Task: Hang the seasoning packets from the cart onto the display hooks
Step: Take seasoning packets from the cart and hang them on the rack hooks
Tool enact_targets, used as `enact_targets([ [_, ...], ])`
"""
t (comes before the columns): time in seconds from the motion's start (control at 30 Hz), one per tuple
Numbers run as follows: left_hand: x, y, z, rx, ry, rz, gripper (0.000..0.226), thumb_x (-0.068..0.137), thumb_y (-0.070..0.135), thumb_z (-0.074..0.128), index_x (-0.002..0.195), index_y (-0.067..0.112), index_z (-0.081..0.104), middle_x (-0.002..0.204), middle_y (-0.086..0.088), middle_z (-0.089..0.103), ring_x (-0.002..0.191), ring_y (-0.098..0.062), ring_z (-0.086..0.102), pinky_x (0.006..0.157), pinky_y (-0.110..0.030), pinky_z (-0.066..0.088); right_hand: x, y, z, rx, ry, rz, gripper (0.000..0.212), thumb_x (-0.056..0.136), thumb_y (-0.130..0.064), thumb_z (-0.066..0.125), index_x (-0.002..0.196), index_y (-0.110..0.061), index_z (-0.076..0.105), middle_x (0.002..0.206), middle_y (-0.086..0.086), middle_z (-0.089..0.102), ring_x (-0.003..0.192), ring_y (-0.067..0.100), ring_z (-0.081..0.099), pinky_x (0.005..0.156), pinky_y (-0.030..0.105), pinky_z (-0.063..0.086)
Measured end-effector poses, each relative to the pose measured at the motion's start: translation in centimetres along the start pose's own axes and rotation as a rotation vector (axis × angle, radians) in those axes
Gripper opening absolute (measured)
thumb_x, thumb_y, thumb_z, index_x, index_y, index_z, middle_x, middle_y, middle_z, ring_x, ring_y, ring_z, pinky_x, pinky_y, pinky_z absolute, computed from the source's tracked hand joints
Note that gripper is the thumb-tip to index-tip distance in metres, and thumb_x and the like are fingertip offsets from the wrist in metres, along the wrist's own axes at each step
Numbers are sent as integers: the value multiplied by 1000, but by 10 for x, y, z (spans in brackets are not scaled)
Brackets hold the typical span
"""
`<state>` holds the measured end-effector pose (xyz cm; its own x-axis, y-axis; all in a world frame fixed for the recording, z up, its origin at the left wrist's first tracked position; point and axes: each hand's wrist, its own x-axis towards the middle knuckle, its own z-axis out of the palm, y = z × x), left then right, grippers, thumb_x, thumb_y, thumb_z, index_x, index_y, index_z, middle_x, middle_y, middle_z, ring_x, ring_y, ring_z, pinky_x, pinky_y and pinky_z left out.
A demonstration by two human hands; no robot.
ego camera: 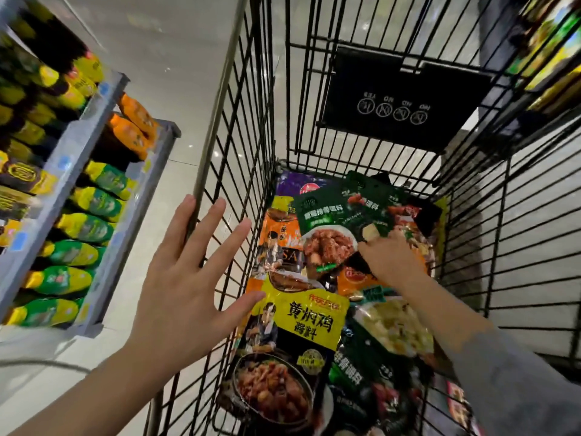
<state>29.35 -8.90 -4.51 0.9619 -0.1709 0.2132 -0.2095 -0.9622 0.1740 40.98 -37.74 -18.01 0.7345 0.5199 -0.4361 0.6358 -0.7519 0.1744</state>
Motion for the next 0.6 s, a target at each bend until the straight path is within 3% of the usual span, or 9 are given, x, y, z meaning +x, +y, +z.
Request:
enact_targets([
  [0.07, 0, 0, 1, -4, 0, -1, 72, 83, 62, 51, 139, 17, 47, 151, -12, 34, 146, -35, 13, 120, -41, 13, -23, -8, 16, 24, 64, 71, 21, 57, -5, 78, 71, -8, 62, 54, 7, 60, 50, 21, 60, 60, 34, 51],
  [0.1, 0, 0, 1, -7, 1, -4, 72, 83, 62, 51, 139, 18, 47, 151, -12, 34, 146, -35, 12, 120, -41, 12, -27, -11, 27, 66, 102, 91, 31, 41, 1, 83, 57, -8, 58, 40, 4, 50, 33, 18, 50, 45, 28, 46],
  [0.2, -1, -1, 2, -14, -7, -6, 71, 82, 62, 52, 139, 19, 46, 151, -11, 34, 146, -34, 12, 120, -41, 13, -22, -25, 49, 178, 150, 197, 38, 38, 8, 83, 53, -6, 51, 34, 3, 41, 25, 14, 38, 36, 18, 28],
  [0.27, -2, -2, 2, -5, -16, -7, 71, 82, 61, 53, 139, 20, 46, 151, -10, 34, 146, -34, 12, 119, -42, 14, -6, -33, 53, 177, 127, 282, 31, 51, -1, 83, 74, -1, 62, 51, 13, 56, 40, 23, 54, 41, 24, 37],
  [0.3, -2, -2, 2, 2, -19, -8, 72, 81, 61, 53, 139, 20, 46, 151, -10, 35, 146, -34, 11, 120, -41, 13, 3, -35, 53, 170, 77, 311, 39, 67, -14, 80, 101, -2, 64, 78, 23, 65, 68, 32, 65, 55, 35, 49],
  [0.37, -2, -1, 2, 9, -18, -11, 72, 81, 62, 53, 140, 21, 46, 151, -9, 35, 147, -33, 10, 120, -39, 11, 17, -39, 57, 241, -51, 371, 66, 91, -44, 55, 146, -18, 28, 142, 27, 37, 129, 41, 39, 100, 47, 38],
  [0.4, -2, -1, 2, 8, -16, -12, 72, 81, 62, 52, 140, 21, 46, 151, -9, 35, 147, -33, 10, 120, -39, 11, 22, -39, 60, 275, -100, 376, 74, 93, -52, 47, 150, -23, 12, 153, 22, 18, 139, 40, 22, 109, 48, 28],
  [0.5, -2, -3, 3, 4, -16, -6, 71, 81, 61, 54, 138, 19, 49, 149, -10, 37, 146, -34, 11, 120, -42, 13, 29, -36, 63, 267, -86, 367, 74, 95, -45, 45, 151, -24, 2, 155, 20, 10, 140, 42, 18, 110, 51, 26],
  [0.6, -2, -4, 4, 0, -14, 0, 71, 81, 62, 53, 137, 18, 50, 149, -11, 38, 145, -36, 13, 119, -43, 14, 23, -33, 58, 134, -39, 296, 50, 96, -14, 41, 143, -13, 24, 144, 23, 32, 124, 41, 42, 92, 44, 43],
])
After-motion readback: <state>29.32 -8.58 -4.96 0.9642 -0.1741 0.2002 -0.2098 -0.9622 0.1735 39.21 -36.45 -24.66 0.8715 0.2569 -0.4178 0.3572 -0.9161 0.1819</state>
